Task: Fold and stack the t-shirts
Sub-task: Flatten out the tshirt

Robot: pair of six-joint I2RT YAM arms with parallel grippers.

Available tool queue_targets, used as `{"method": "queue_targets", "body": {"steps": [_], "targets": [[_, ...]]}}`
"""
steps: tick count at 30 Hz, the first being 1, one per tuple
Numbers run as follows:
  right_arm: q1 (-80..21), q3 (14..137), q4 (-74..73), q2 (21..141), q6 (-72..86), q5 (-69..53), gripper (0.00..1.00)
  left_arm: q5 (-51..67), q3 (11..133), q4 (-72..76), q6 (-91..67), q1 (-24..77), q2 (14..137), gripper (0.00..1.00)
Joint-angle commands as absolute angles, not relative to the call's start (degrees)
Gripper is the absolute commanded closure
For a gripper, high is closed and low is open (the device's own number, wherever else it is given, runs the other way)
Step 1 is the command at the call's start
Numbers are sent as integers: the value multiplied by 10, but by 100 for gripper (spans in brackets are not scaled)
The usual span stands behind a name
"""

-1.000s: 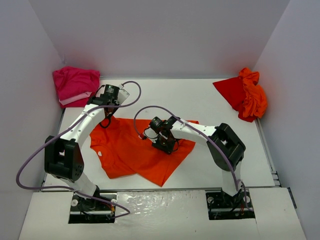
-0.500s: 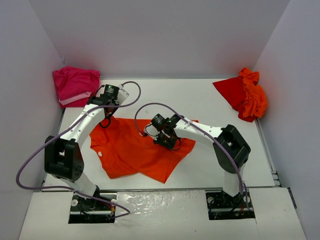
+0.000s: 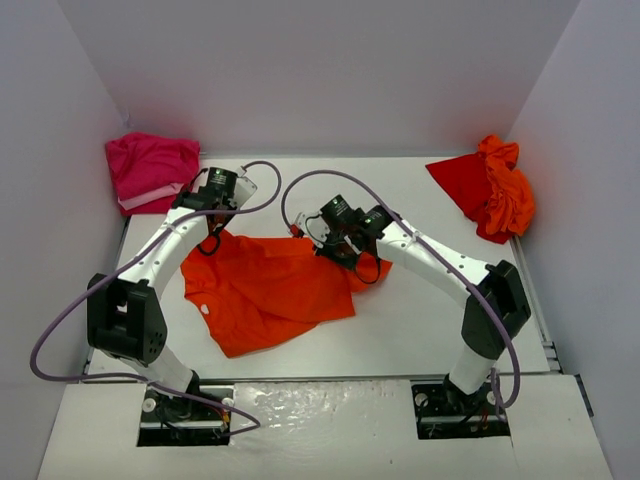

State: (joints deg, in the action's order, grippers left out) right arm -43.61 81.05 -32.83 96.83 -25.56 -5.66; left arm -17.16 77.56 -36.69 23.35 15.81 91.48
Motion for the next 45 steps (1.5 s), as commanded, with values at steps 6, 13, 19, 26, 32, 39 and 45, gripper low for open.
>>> {"method": "queue_targets", "body": {"steps": [6, 13, 19, 26, 32, 39, 45], "targets": [[-447, 784, -320, 1016, -240, -101, 98, -191, 794, -356, 239, 164, 881, 100], [-453, 783, -327, 1030, -236, -107, 75, -188, 783, -349, 240, 164, 882, 100], [-450, 791, -327, 1029, -239, -91, 73, -188, 780, -345, 240, 164, 886, 100], [-449, 798, -327, 1034, -236, -89, 73, -187, 780, -347, 241, 164, 885, 100], [-447, 798, -327, 1023, -236, -81, 76, -189, 777, -346, 241, 164, 882, 100], [-443, 796, -327, 1004, -236, -73, 77, -188, 782, -350, 240, 164, 882, 100], [-436, 794, -327, 1000, -236, -75, 79, -188, 785, -352, 239, 165, 885, 100]]}}
